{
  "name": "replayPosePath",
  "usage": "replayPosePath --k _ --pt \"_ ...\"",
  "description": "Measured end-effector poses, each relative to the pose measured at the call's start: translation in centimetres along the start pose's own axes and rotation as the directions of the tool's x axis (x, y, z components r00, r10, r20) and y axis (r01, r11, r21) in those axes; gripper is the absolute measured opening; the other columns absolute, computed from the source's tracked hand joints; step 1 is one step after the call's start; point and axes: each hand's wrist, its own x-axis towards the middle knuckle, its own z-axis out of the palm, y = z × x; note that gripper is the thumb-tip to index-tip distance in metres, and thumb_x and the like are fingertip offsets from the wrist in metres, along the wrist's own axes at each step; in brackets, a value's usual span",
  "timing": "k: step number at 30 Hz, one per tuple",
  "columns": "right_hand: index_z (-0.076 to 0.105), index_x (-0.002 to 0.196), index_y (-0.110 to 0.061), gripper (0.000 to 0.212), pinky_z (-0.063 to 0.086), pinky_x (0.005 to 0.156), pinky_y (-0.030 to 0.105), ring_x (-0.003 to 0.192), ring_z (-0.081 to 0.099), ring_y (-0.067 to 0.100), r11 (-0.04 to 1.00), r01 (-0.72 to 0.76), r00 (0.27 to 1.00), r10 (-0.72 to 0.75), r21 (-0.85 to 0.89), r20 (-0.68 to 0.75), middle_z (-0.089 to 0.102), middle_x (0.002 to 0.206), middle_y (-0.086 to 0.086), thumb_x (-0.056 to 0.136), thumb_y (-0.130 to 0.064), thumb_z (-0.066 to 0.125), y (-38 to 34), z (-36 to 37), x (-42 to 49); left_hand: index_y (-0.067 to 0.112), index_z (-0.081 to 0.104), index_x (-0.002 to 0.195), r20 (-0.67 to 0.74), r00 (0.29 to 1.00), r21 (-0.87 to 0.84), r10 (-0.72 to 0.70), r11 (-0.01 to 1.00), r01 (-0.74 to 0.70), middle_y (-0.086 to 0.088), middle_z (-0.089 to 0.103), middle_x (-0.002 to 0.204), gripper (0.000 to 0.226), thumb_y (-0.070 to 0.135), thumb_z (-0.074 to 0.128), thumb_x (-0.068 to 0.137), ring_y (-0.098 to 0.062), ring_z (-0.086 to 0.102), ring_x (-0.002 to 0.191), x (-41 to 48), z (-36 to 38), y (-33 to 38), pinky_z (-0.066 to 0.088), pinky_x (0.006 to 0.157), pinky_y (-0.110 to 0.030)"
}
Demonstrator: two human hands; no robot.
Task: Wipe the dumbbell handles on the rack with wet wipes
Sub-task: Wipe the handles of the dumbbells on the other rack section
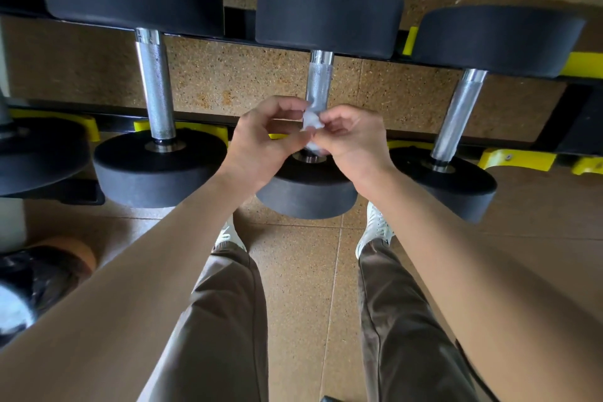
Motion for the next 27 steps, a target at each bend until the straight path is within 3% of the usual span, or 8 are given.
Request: replayPosePath --k 4,6,10,13,15,20,22,27 --pt "0.074 0.095 -0.01 0.009 0.062 0.079 0.042 0.089 0.075 0.028 0.94 -0.052 0.999 0.047 0.337 0.025 0.076 0.095 0.015 0.088 -0.005 0.074 -1.6 0.1 -0.8 0.016 0.072 0.115 0.071 0.996 -0.037 0.054 0.998 -0.052 -0.013 0.076 0.099 0.037 0.01 0.083 0.081 -0.032 0.075 0.087 -0.2 -0.5 0.0 0.06 0.087 -0.052" --pt "0.074 0.104 -0.011 0.017 0.06 0.084 0.035 0.092 0.074 0.017 0.977 0.051 0.997 -0.037 0.206 -0.073 0.077 0.098 0.006 0.088 -0.013 0.075 -0.8 0.2 -1.0 0.028 0.076 0.102 -0.034 0.999 0.012 0.02 1.0 -0.02 -0.012 0.076 0.09 0.026 0.015 0.083 0.081 -0.036 0.073 0.08 0.3 -0.6 0.0 0.059 0.084 -0.058" --pt "0.066 0.112 -0.016 0.03 0.056 0.082 0.033 0.092 0.065 0.011 0.956 0.123 0.944 -0.196 -0.267 -0.267 0.068 0.103 -0.004 0.084 -0.025 0.074 2.3 1.3 -2.0 0.023 0.079 0.105 -0.294 0.954 0.102 -0.053 0.991 0.086 0.006 0.078 0.098 0.024 0.017 0.077 0.082 -0.013 0.073 0.092 2.5 -0.6 0.9 0.059 0.09 -0.035" --pt "0.062 0.118 -0.015 0.042 0.055 0.079 0.034 0.088 0.063 0.015 0.959 0.112 0.913 -0.203 -0.261 -0.355 0.064 0.104 -0.003 0.081 -0.031 0.073 3.2 1.9 -2.1 0.016 0.077 0.074 -0.271 0.943 -0.109 -0.192 0.98 0.168 -0.001 0.073 0.072 0.009 0.019 0.069 0.077 -0.02 0.068 0.075 3.9 0.9 2.1 0.056 0.079 -0.035" --pt "0.061 0.12 -0.014 0.048 0.055 0.079 0.035 0.087 0.063 0.016 0.962 0.104 0.913 -0.193 -0.253 -0.359 0.062 0.104 -0.003 0.079 -0.037 0.071 3.2 1.9 -1.9 0.02 0.067 0.056 -0.258 0.95 -0.086 -0.177 0.983 0.16 -0.004 0.057 0.056 0.026 0.015 0.067 0.081 -0.014 0.053 0.06 4.1 1.8 1.9 0.046 0.071 -0.03" --pt "0.06 0.122 -0.018 0.051 0.055 0.081 0.04 0.089 0.063 0.016 0.967 0.064 0.926 -0.15 -0.249 -0.348 0.062 0.106 -0.005 0.077 -0.039 0.068 3.0 1.9 -1.9 0.017 0.082 0.088 -0.198 0.975 0.121 -0.097 0.985 0.123 0.007 0.079 0.085 0.009 0.014 0.074 0.087 -0.013 0.074 0.076 2.8 1.1 0.7 0.061 0.077 -0.033" --pt "0.059 0.122 -0.019 0.047 0.055 0.083 0.042 0.091 0.062 0.016 0.969 0.042 0.935 -0.124 -0.244 -0.332 0.062 0.106 -0.005 0.079 -0.032 0.07 2.9 1.8 -1.9 0.018 0.081 0.082 -0.147 0.977 0.21 -0.155 0.96 0.184 0.001 0.079 0.086 0.007 0.016 0.076 0.085 -0.012 0.072 0.078 2.6 0.4 0.1 0.061 0.077 -0.035" --pt "0.058 0.123 -0.021 0.045 0.055 0.083 0.039 0.088 0.062 0.013 0.964 0.024 0.945 -0.109 -0.266 -0.308 0.062 0.106 -0.007 0.08 -0.027 0.07 2.6 1.6 -1.9 0.021 0.077 0.088 -0.29 0.947 0.093 -0.14 0.98 0.173 0.004 0.076 0.078 0.002 0.02 0.078 0.086 -0.014 0.075 0.074 3.2 0.9 1.2 0.063 0.079 -0.04"
